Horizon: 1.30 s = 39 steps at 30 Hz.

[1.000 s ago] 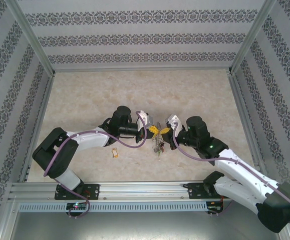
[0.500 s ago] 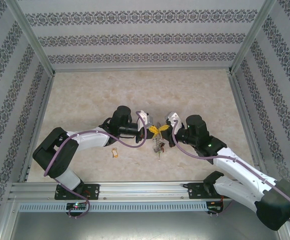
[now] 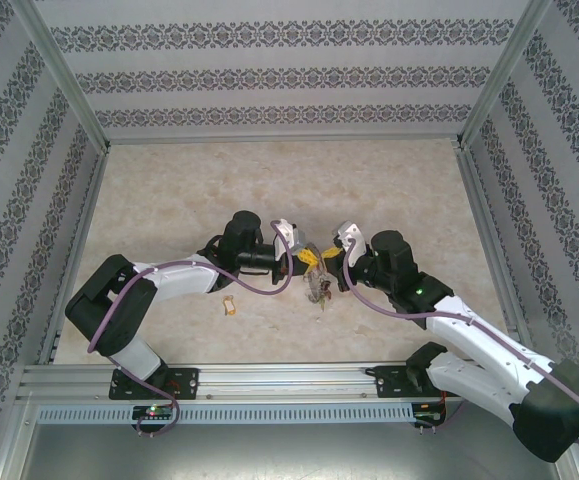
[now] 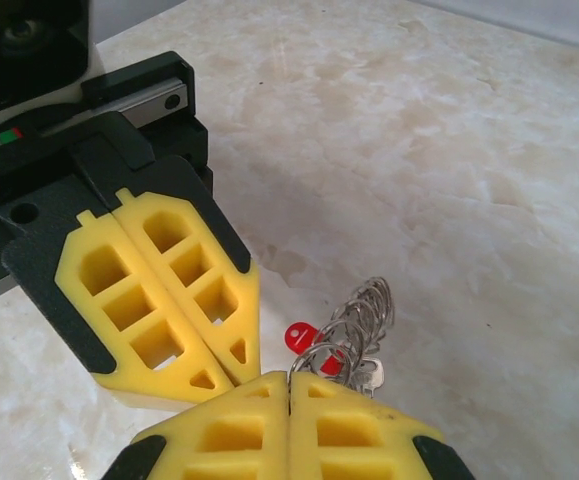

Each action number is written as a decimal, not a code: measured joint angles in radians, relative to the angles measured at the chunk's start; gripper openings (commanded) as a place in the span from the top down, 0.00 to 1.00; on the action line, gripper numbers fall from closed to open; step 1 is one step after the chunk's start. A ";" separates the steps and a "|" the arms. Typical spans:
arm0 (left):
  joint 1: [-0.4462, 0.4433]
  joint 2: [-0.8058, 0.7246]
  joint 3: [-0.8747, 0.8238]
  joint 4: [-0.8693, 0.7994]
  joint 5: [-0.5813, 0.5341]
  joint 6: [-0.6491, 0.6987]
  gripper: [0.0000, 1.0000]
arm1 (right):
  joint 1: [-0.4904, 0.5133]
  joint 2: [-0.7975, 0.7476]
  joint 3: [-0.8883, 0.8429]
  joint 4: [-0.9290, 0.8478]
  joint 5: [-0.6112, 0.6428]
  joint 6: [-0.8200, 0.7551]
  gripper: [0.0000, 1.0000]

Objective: Put the keys on the keyring

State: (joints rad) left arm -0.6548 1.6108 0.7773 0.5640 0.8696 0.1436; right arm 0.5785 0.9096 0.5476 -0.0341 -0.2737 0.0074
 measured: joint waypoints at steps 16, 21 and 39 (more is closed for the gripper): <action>0.000 0.052 -0.046 0.157 -0.015 -0.045 1.00 | -0.001 0.018 0.000 -0.007 -0.003 0.021 1.00; 0.000 0.063 -0.076 0.239 -0.030 -0.075 1.00 | -0.008 0.035 0.000 -0.023 0.005 0.024 1.00; -0.001 0.093 -0.119 0.377 -0.053 -0.127 1.00 | -0.013 0.020 0.000 -0.041 -0.005 0.047 1.00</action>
State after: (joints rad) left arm -0.6559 1.7039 0.6582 0.9413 0.8169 0.0162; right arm 0.5655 0.9298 0.5480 -0.0753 -0.2787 0.0540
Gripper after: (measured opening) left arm 0.057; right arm 0.059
